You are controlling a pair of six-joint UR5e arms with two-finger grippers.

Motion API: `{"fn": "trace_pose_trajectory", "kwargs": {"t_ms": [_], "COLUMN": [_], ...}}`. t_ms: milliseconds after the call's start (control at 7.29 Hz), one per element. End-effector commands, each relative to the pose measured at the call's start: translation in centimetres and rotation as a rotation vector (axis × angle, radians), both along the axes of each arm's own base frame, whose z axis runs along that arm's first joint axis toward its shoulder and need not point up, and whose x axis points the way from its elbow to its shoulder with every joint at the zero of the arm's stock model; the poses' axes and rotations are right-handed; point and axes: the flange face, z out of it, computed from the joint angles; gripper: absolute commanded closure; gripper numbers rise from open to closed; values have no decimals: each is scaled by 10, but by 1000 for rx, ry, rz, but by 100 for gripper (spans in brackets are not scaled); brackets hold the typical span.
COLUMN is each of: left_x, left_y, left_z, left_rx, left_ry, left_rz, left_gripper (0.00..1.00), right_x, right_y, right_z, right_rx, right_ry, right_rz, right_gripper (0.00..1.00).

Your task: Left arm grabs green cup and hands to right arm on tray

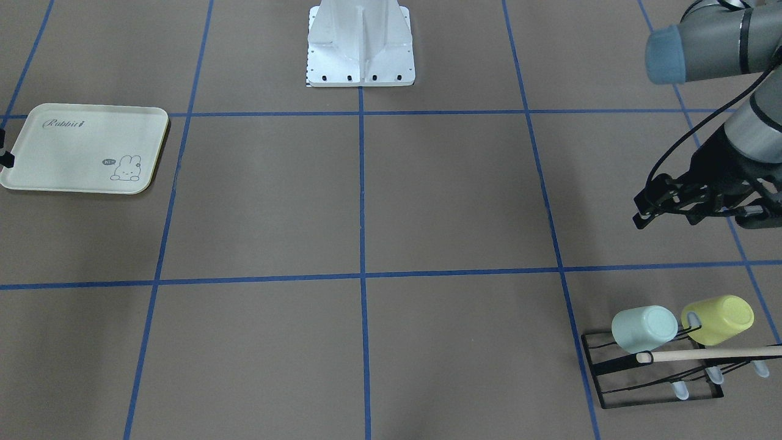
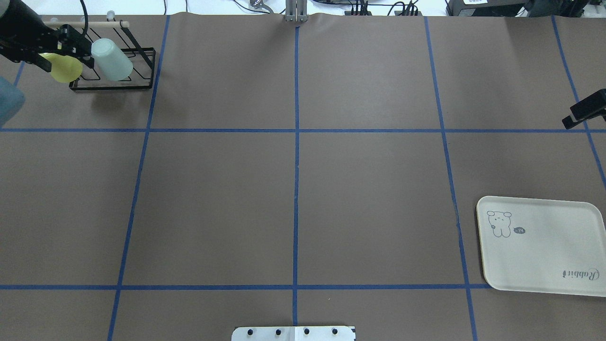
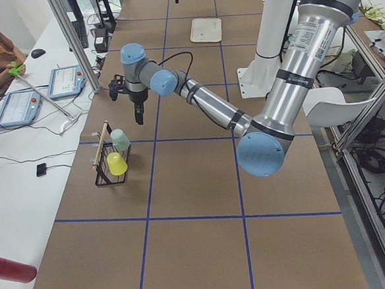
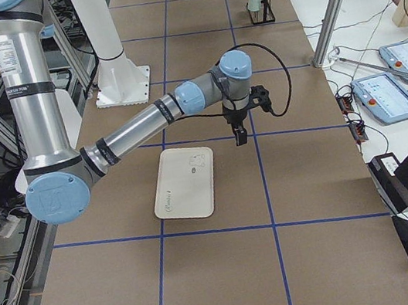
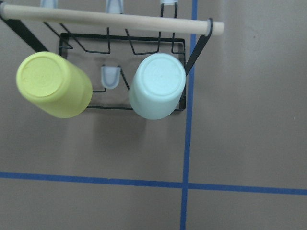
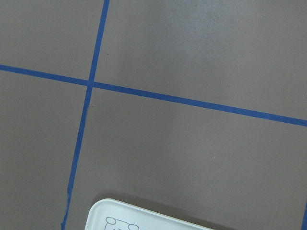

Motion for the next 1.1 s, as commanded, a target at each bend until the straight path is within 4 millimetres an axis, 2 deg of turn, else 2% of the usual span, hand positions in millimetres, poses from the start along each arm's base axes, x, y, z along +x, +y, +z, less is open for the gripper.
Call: {"fn": "trace_pose_trajectory", "kwargs": {"t_ms": [0,137,275,412,549,686,961], "left_x": [25,28,30,37,45,50,54], "left_y": [-47,-55,-61,-74,-92,-103,-114], "left_z": [1,25,37,50,52,55,60], "left_rx": [81,89,71,45,36,34,14], "left_ry": [-48,-79,-94,-105,-109,-107,-114], "left_rz": [127,181,179,186,188,183,185], "left_gripper": [14,12,2,1,1,1,1], "right_x": [-7,-10,-14,-17,-18,-20,-23], "right_y": [1,1,1,1,1,1,2], "right_z": [0,-1,-1,-3,-3,-4,-4], "right_rx": [-1,1,2,5,5,6,6], "right_ry": [2,1,1,0,-2,-1,-1], "right_rz": [-12,-18,-26,-32,-34,-37,-43], "right_gripper": [0,0,0,0,0,0,0]}}
